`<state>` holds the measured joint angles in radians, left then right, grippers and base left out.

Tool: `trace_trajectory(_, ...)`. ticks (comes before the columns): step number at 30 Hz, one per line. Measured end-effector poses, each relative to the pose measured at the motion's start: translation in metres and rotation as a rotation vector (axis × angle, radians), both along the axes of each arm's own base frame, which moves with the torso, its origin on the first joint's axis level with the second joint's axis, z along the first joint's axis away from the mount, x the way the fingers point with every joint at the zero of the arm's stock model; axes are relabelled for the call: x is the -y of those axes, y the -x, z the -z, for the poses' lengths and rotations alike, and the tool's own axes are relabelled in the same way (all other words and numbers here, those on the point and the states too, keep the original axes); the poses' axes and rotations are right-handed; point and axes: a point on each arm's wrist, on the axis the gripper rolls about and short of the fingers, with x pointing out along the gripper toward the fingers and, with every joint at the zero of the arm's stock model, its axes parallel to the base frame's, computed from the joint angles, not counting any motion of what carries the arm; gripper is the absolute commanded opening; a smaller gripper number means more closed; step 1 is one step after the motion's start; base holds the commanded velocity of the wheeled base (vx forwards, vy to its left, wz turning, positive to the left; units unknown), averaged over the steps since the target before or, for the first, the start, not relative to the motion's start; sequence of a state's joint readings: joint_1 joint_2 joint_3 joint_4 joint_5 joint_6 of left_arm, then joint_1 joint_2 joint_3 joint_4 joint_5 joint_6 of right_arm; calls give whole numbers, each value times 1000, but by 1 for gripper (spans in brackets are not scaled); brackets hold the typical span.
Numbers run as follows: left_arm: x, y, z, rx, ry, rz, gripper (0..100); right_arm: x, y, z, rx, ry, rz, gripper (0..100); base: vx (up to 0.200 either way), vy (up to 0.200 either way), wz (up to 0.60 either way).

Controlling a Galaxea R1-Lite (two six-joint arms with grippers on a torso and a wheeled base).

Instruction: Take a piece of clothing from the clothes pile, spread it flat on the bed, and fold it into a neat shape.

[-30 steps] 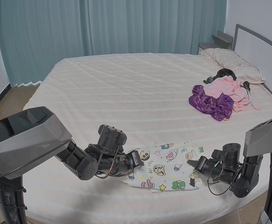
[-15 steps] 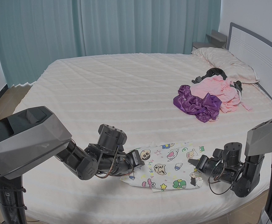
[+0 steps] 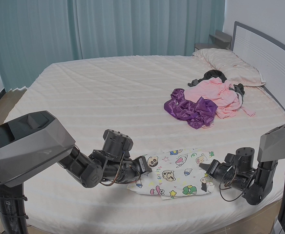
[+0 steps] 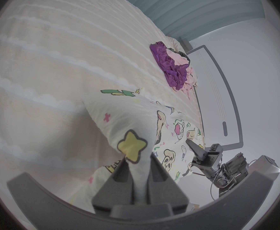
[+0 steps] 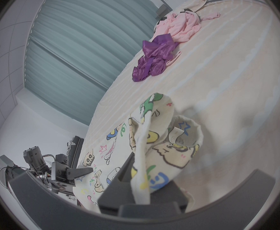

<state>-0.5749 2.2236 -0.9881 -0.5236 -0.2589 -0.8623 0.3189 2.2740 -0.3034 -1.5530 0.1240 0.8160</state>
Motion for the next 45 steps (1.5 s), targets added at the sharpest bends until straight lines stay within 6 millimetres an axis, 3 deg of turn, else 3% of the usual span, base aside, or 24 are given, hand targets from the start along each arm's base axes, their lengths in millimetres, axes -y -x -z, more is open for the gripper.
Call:
trace_trajectory(16, 0, 0, 1, -4, -2, -2, 0, 5, -1, -2, 5, -2, 18, 0, 0, -200, 0)
trace_trajectory(29, 1, 0, 2, -5, -1, -4, 0, 3, -2, 4, -11, 3, 13, 0, 0, 0, 0)
trace_trajectory(30, 1, 0, 2, -6, 3, -6, 100, 3, -2, 5, -14, 4, 13, 100, 0, 0, 0)
trace_trajectory(39, 0, 0, 2, -10, 39, -44, 100, 5, 5, 8, -42, 23, 7, 100, 0, 0, 0)
trace_trajectory(45, -4, -3, 2, 23, -10, -122, 100, 12, 13, -6, -18, 20, 17, 100, 0, 0, 0)
